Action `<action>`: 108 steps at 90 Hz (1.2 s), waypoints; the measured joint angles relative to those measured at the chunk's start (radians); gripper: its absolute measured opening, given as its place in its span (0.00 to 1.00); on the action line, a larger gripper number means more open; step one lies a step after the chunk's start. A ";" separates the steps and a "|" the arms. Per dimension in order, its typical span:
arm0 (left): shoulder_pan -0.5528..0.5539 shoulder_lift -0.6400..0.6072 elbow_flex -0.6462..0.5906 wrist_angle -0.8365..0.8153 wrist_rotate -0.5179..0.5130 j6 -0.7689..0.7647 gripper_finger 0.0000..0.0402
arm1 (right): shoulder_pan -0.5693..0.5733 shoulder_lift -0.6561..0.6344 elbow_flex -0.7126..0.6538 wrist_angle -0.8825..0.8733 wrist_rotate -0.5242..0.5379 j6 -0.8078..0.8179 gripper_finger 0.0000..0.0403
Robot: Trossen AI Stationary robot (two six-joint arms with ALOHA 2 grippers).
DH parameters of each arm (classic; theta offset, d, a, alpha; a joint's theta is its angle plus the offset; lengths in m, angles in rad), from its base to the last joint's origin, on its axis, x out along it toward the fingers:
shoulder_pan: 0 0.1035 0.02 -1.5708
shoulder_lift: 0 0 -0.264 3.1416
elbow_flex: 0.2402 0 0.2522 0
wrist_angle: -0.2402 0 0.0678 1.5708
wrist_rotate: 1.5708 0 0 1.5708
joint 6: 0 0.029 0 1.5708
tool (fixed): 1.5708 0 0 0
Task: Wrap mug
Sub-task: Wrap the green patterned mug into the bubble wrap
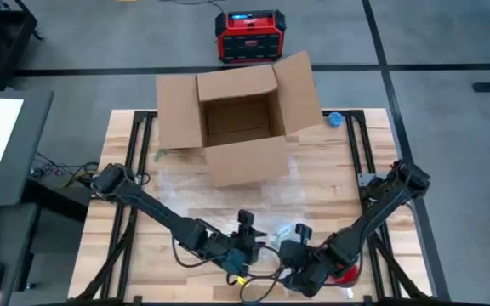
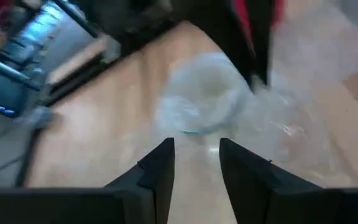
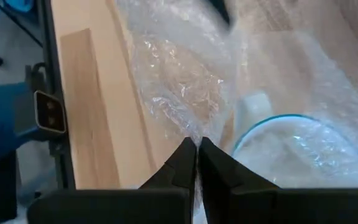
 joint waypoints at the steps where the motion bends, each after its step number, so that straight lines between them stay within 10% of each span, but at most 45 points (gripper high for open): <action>1: -0.002 -0.004 0.000 -0.003 -0.001 0.000 0.27 | -0.001 0.000 0.001 -0.001 0.000 0.001 0.00; 78: -0.041 0.064 -0.037 0.118 0.251 0.077 0.27 | -0.042 -0.001 0.077 -0.324 0.000 0.191 0.00; 108: -0.018 0.064 -0.037 0.191 -0.057 0.057 0.27 | -0.049 0.001 0.030 -0.330 -0.027 0.183 0.00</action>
